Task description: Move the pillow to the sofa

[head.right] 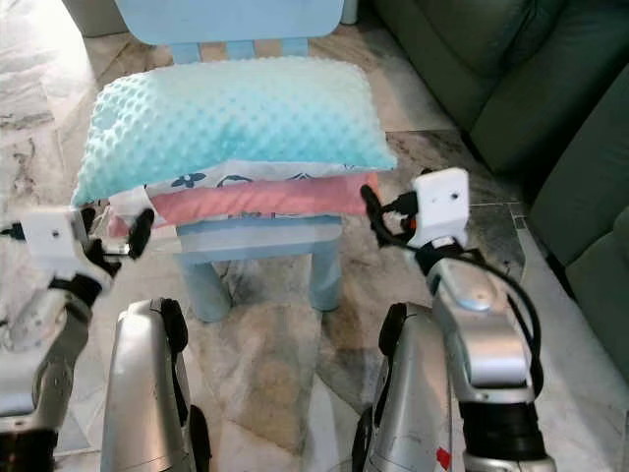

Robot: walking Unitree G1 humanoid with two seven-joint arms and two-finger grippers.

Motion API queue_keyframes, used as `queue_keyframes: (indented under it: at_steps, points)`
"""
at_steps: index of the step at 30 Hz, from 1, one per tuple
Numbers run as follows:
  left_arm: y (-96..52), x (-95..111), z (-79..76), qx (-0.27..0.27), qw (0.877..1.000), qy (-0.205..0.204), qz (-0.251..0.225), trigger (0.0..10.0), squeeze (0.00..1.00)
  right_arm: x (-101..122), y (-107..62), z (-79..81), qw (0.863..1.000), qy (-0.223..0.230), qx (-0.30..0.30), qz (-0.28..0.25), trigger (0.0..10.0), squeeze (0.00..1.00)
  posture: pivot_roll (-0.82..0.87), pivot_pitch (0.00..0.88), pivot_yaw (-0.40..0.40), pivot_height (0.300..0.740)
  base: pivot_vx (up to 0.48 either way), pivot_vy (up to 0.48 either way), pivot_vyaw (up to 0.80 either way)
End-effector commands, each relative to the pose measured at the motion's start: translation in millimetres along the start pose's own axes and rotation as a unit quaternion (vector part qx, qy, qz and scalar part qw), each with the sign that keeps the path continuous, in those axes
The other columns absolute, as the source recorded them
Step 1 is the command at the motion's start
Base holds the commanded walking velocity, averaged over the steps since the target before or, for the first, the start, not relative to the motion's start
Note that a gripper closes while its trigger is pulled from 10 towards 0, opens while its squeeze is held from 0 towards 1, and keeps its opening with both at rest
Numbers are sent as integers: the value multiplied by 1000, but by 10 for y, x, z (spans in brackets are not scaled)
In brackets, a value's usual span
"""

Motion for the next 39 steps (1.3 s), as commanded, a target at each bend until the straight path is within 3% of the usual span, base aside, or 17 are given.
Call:
queue_keyframes:
  at_steps: [1, 5, 10, 13, 19, 22, 23, 26, 28, 29, 33, 35, 39]
  points:
    - [11, 124, 84, 18, 1000, 4, -24, 10000, 0, 141, 27, -90, 1000, -2, -11, -28, 10000, 0, 43, 170, 10, 370, 0, 0, 0]
    - [38, 247, 114, 32, 998, 8, -50, 10000, 0, 242, 75, -148, 999, -1, -17, -46, 10000, 0, 45, 166, 15, 370, 0, 0, 0]
    - [169, 581, 358, 90, 990, 4, -105, 10000, 0, 334, 156, -274, 997, 51, -25, -55, 10000, 0, 50, 162, 16, 370, 0, 0, 0]
    - [202, 689, 421, 104, 988, 5, -117, 10000, 0, 364, 177, -308, 997, 55, -22, -56, 10000, 0, 51, 162, 16, 370, 0, 0, 0]
    - [247, 687, 480, 120, 987, -11, -105, 10000, 0, 441, 216, -365, 996, 64, -24, -65, 10000, 0, 57, 163, 21, 370, 0, 0, 0]
    - [339, 487, 619, 141, 986, -64, -60, 10000, 0, 462, 250, -349, 993, 94, -4, -65, 10000, 0, 58, 171, 27, 370, 0, 0, 0]
    - [402, 426, 676, 147, 984, -91, -48, 10000, 0, 482, 293, -336, 990, 123, 9, -63, 10000, 0, 55, 175, 32, 370, 0, 0, 0]
    - [473, 391, 710, 149, 982, -112, -38, 10000, 0, 500, 344, -324, 988, 140, 25, -62, 10000, 0, 55, 178, 35, 370, 0, 0, 0]
    - [597, 359, 747, 152, 980, -126, -19, 10000, 0, 525, 442, -357, 986, 153, 33, -60, 10000, 0, 54, 187, 36, 370, 0, 0, 0]
    - [682, 364, 743, 148, 975, -167, -17, 10000, 0, 546, 503, -404, 985, 156, 34, -61, 10000, 0, 54, 192, 36, 370, 0, 0, 0]
    - [787, 417, 717, 131, 974, -186, -19, 10000, 0, 559, 573, -434, 984, 165, 45, -56, 10000, 0, 55, 202, 39, 370, 0, 0, 0]
    - [892, 497, 687, 114, 971, -211, -23, 10000, 0, 569, 651, -430, 977, 197, 66, -45, 10000, 0, 59, 211, 41, 370, 0, 0, 0]
    - [998, 555, 659, 97, 968, -231, -12, 10000, 0, 585, 759, -396, 976, 197, 92, -33, 10000, 0, 65, 228, 44, 370, 0, 0, 0]
Point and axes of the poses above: a point about 5 cm out from each wrist's last joint towards the gripper, its own y axis pointing out of the wrist towards the gripper, its own x axis along the axis of the wrist's last joint, z = x × y, the point moved 2 cm from there along y, pointing out of the wrist towards the gripper, and after that the axes turned 8 degrees about y, right-handed, at the moved point
